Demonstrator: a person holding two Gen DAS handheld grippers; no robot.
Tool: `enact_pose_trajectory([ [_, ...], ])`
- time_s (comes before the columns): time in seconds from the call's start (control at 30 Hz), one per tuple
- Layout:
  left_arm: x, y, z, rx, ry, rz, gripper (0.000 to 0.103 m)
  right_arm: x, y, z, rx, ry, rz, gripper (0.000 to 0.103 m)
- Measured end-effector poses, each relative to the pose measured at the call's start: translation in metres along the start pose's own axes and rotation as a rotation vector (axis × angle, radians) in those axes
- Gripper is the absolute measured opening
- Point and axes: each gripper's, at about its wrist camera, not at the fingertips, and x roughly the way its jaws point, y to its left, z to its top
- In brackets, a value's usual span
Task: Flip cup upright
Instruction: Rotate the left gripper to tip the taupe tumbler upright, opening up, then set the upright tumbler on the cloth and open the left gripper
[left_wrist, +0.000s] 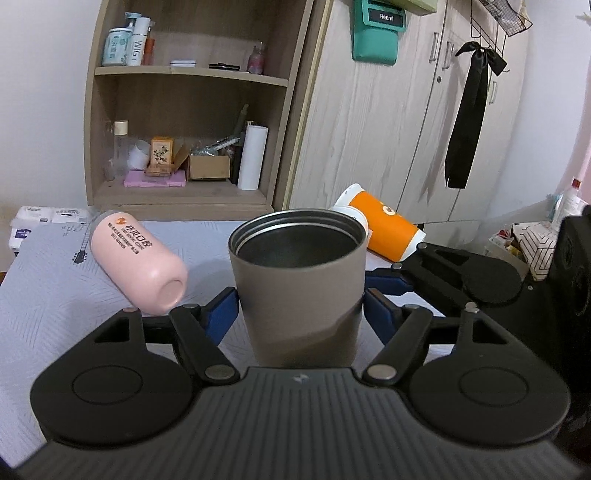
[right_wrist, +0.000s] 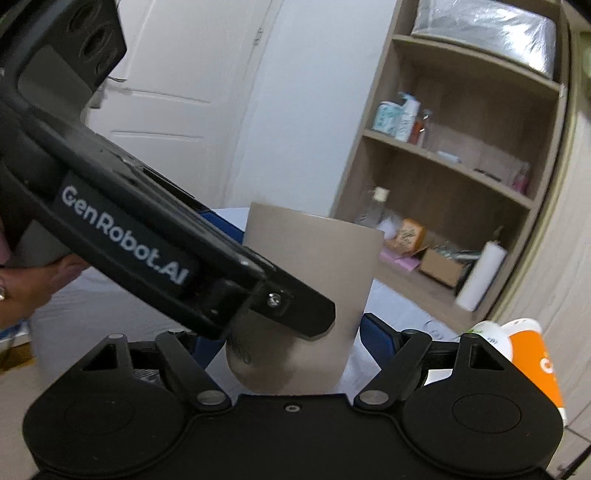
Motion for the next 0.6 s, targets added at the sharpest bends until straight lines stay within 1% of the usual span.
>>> enact_pose_trajectory([
  [0.1, 0.005, 0.001, 0.002, 0.019, -0.004, 0.015, 0.073, 0.007, 0.002, 0.0, -0.024, -0.007, -0.036, 0.082],
  [0.27, 0.016, 0.009, 0.012, 0.003, -0.003, 0.013, 0.073, 0.019, -0.011, 0.002, 0.029, -0.006, -0.035, 0.082],
  [0.37, 0.022, 0.01, 0.013, 0.015, -0.011, 0.02, 0.073, 0.023, -0.018, 0.002, 0.073, -0.01, -0.021, 0.082],
  [0.47, 0.029, 0.01, 0.013, 0.019, -0.002, 0.015, 0.073, 0.03, -0.025, -0.002, 0.122, 0.013, -0.005, 0.082],
  [0.53, 0.034, 0.01, 0.01, 0.012, 0.015, 0.013, 0.073, 0.034, -0.025, -0.007, 0.118, 0.034, -0.008, 0.082],
  [0.6, 0.034, 0.006, 0.007, 0.029, 0.002, 0.019, 0.073, 0.033, -0.023, -0.01, 0.11, 0.027, -0.015, 0.082],
])
